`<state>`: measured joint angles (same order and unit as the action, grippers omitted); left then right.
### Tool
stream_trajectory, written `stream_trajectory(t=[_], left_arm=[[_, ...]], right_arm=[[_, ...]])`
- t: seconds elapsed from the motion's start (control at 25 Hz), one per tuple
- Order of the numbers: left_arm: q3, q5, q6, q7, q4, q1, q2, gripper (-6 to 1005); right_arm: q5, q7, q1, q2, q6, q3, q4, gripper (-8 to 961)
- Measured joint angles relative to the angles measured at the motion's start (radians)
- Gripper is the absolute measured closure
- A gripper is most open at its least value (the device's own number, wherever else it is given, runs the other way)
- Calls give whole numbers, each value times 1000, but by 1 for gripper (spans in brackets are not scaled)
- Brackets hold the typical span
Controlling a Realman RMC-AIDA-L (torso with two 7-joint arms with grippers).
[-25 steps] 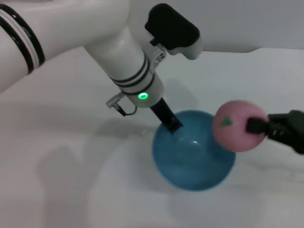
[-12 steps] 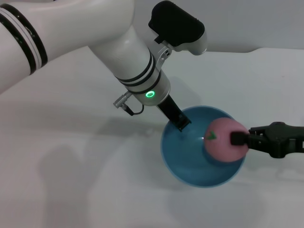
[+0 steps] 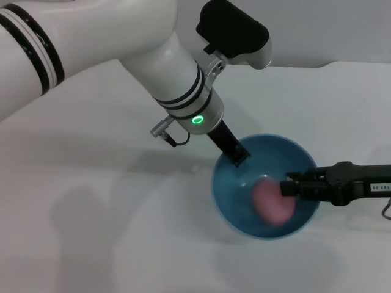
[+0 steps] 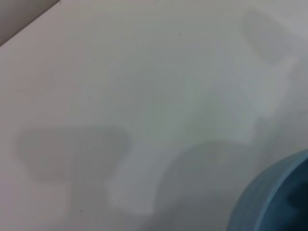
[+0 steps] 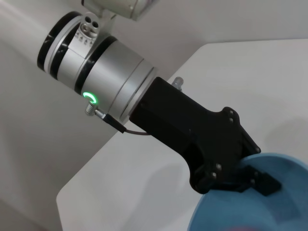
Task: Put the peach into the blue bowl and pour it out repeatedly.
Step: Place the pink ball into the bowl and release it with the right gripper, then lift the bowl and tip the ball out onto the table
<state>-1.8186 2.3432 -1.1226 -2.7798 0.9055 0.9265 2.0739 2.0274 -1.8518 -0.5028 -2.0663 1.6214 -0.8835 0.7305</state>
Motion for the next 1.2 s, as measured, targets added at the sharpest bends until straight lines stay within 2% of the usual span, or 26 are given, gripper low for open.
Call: stream_trajectory(t=[0.32,0.48,0.6,0.8,1.04,1.2], left_arm=[[-4,-1,5,0,-1,-6,0,1000],[-4,-2,87,1,-1,-20,0,1001],[-24,-26,203,2,-2,-45,-1,1001],[-73,-81,411,3,-5,-99,-2,1000],[-160,-105,720,19,-5,-171,-3,1000],[-274,-106,994,17,-12,-224,-2,1000]], right_arm=[[-9,-20,1,1,1,42,14,577],[-27,-68,20,3,3,207,20,576],[-58,-97,60,9,7,330,13,576],[-34,-192,141,18,-10,429,16,575],[121,-207,162,20,-12,575,24,575],[156,-214,169,22,-12,614,27,574]])
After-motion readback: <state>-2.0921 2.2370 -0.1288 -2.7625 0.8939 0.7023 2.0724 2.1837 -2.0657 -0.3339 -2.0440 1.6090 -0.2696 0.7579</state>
